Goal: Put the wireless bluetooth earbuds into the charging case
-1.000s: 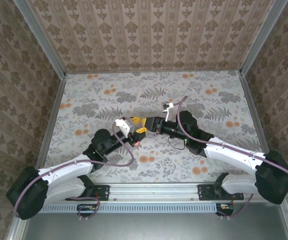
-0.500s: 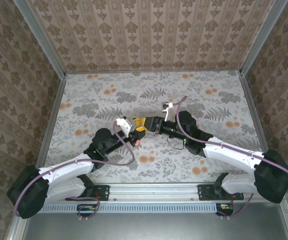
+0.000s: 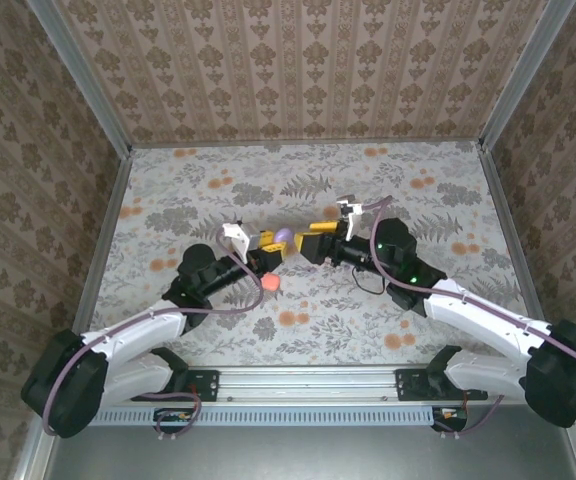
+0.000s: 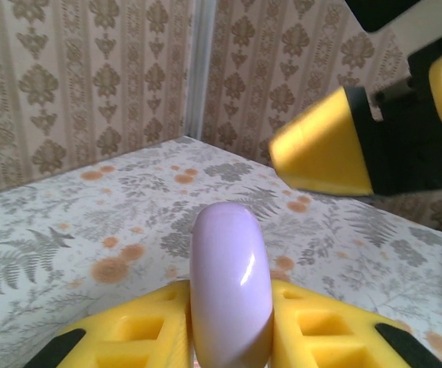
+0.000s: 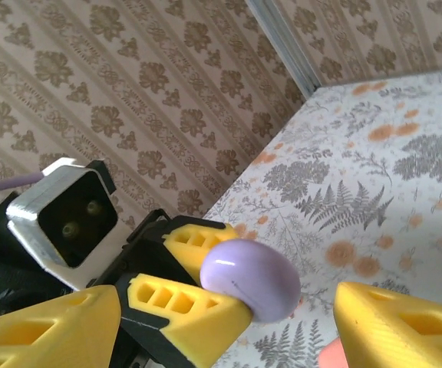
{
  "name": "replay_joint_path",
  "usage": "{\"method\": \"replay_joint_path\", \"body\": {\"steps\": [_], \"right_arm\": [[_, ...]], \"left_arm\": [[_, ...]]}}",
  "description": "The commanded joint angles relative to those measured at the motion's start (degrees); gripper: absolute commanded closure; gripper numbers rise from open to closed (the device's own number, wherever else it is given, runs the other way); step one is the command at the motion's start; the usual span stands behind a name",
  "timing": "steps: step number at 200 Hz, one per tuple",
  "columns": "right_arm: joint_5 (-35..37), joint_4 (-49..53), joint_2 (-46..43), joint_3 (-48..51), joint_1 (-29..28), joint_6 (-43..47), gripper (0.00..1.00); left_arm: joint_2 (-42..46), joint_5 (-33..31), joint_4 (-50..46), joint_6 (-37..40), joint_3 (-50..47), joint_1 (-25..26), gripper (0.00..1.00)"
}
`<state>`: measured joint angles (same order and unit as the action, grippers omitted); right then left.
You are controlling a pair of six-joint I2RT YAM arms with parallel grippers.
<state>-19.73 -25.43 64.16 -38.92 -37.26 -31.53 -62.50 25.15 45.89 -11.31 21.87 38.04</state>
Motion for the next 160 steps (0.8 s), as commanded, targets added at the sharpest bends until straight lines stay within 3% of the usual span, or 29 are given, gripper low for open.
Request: {"method": "replay_joint_path", "body": {"steps": [1, 30, 69, 101, 160], "right_arm": [[-12.36, 1.58, -0.4, -1.41, 3.07, 11.32, 0.26], [-21.39, 10.4, -0.35, -5.55, 6.77, 20.7, 0.25], [-28.2, 17.65, -2.49, -7.24, 10.21, 35.31, 0.25], [-28.17, 41.44, -0.79, -16.17, 10.45, 52.62, 0.3], [-29.65, 47.49, 1.89, -19.34, 10.27, 58.93, 0.34]], "left_arm": [[-1.75, 7.23, 3.92, -3.24, 2.27, -1.42, 0.74], [-3.16, 11.24, 5.54, -3.29, 3.51, -2.18, 0.74], [-2.74, 15.16, 6.46, -1.03, 3.6, -2.27, 0.74], [-3.45, 18.4, 6.48, 0.06, 4.21, -2.35, 0.74], [-5.12, 22.73, 8.64, -0.62, 5.82, -1.92, 0.75]]}}
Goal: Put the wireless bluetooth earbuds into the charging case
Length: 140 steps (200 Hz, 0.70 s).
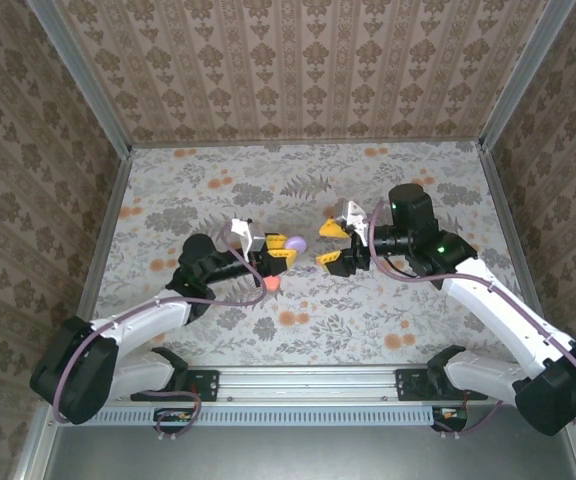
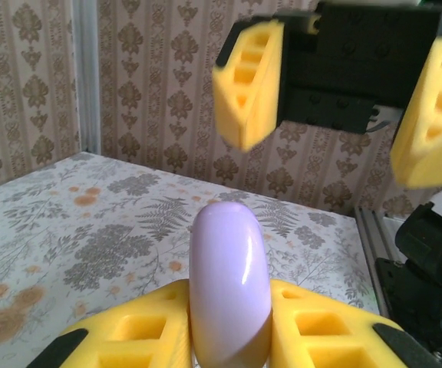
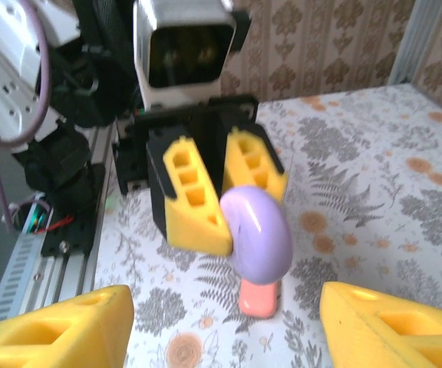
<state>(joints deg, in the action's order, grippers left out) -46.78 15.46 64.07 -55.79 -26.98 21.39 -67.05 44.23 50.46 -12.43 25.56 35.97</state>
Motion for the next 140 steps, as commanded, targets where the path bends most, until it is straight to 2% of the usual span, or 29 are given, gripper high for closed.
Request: {"method": "replay_joint_path", "body": {"steps": [1, 42, 100, 119, 140], "right_arm": [[-2.65, 6.73, 2.09, -2.61, -0.04, 6.16, 0.34], [-3.9, 8.38, 4.42, -5.16, -0.17, 8.83, 0.36], [-6.49, 9.12, 7.51, -7.38, -0.18, 10.6, 0.39], [-7.18, 8.97, 7.8, -7.67, -0.18, 10.95, 0.44], [-8.0, 8.92, 7.63, -7.43, -0.09, 11.39, 0.56]], "left_arm": [[-0.6, 3.66, 4.23, 0.44, 2.12, 0.15, 0.75], [-2.59, 4.99, 8.7, -1.89, 2.75, 0.9, 0.76], [-4.71, 5.22, 9.98, -1.54, 4.14, 3.05, 0.76], [-5.1, 5.15, 10.52, -1.71, 4.23, 3.47, 0.77], [-5.41, 4.79, 10.45, -1.55, 4.38, 3.93, 0.77]]}}
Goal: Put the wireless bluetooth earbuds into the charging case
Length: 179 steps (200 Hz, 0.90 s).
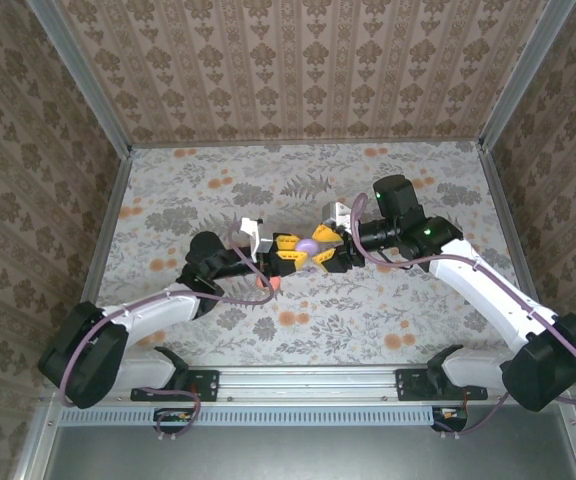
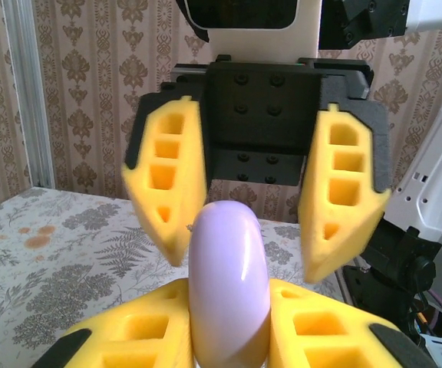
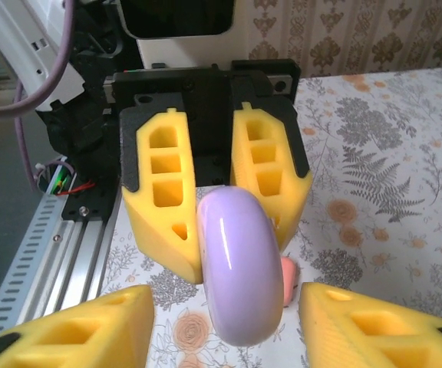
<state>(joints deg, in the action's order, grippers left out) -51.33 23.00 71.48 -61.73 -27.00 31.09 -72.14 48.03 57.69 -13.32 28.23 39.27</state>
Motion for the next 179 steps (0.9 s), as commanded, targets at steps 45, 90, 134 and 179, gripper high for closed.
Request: {"method": "replay_joint_path", "body": {"steps": [45, 90, 134, 179], "right_arm": [[-4.13, 2.08, -0.14, -1.44, -0.07, 2.51, 0.73], [1.57, 9.73, -0.68, -3.59, -0.07, 8.01, 0.77], [20.49, 20.61, -0.54, -5.93, -2.2, 19.2, 0.78], [28.49, 22.86, 0.72, -6.8, -7.25, 24.21, 0.78]], "left_arm": [[-1.58, 0.49, 4.38, -1.05, 2.01, 1.33, 0.77], [-0.24, -1.02, -1.39, 2.74, 2.07, 1.29, 0.47], [6.59, -3.69, -33.56, 22.92, 6.76, 2.9, 0.39], [8.03, -6.3, -48.45, 33.35, 10.05, 4.26, 0.38]]}}
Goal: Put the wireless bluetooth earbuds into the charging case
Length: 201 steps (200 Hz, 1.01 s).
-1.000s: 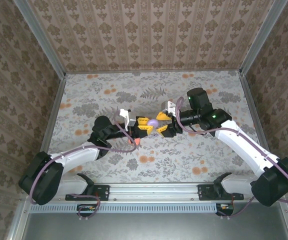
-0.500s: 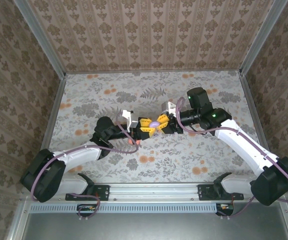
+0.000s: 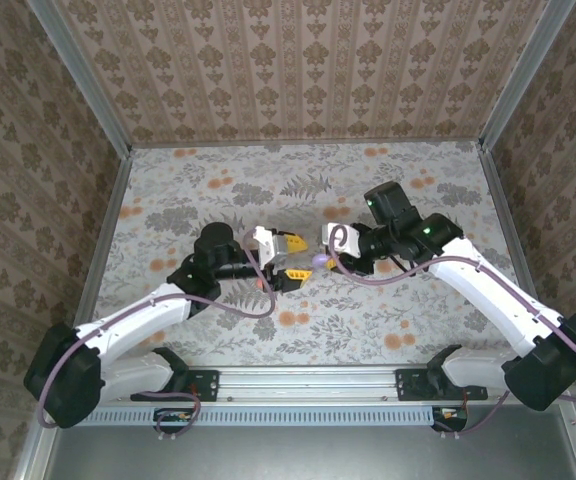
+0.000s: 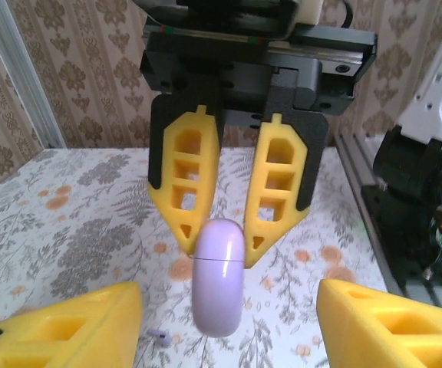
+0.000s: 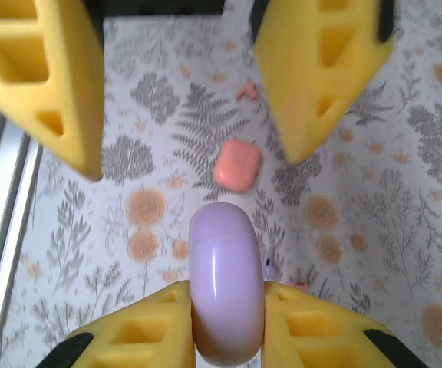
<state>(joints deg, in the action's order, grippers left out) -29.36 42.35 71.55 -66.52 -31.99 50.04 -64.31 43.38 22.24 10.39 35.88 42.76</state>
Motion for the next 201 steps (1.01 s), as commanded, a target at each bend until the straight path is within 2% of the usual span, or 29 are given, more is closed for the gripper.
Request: {"method": "replay_joint_path", "body": {"steps": [1, 24, 67, 96, 201], "right_arm": [[6.52, 3.44, 0.72, -2.02, -2.37, 5.25, 0.77], [4.79, 1.88, 1.45, -2.6, -4.17, 5.15, 0.77], [1.08, -0.9, 2.27, -2.36, -5.45, 4.14, 0.77], [-0.05, -2.82, 2.07, -1.46, -5.52, 3.4, 0.76], [0.01, -3.76, 0.94, 0.32, -5.54, 3.22, 0.75]], "left_arm": [[0.14, -1.68, -13.23, 9.77, 2.51, 0.84, 0.38], [-1.06, -2.06, -17.83, 12.91, 4.66, 1.78, 0.38], [-1.43, -1.98, -17.15, 13.08, 5.03, 2.39, 0.41], [-1.51, -2.17, -16.47, 12.48, 4.93, 2.98, 0.53], [-0.91, -1.95, -9.23, 8.17, 2.47, 3.23, 0.79]]}}
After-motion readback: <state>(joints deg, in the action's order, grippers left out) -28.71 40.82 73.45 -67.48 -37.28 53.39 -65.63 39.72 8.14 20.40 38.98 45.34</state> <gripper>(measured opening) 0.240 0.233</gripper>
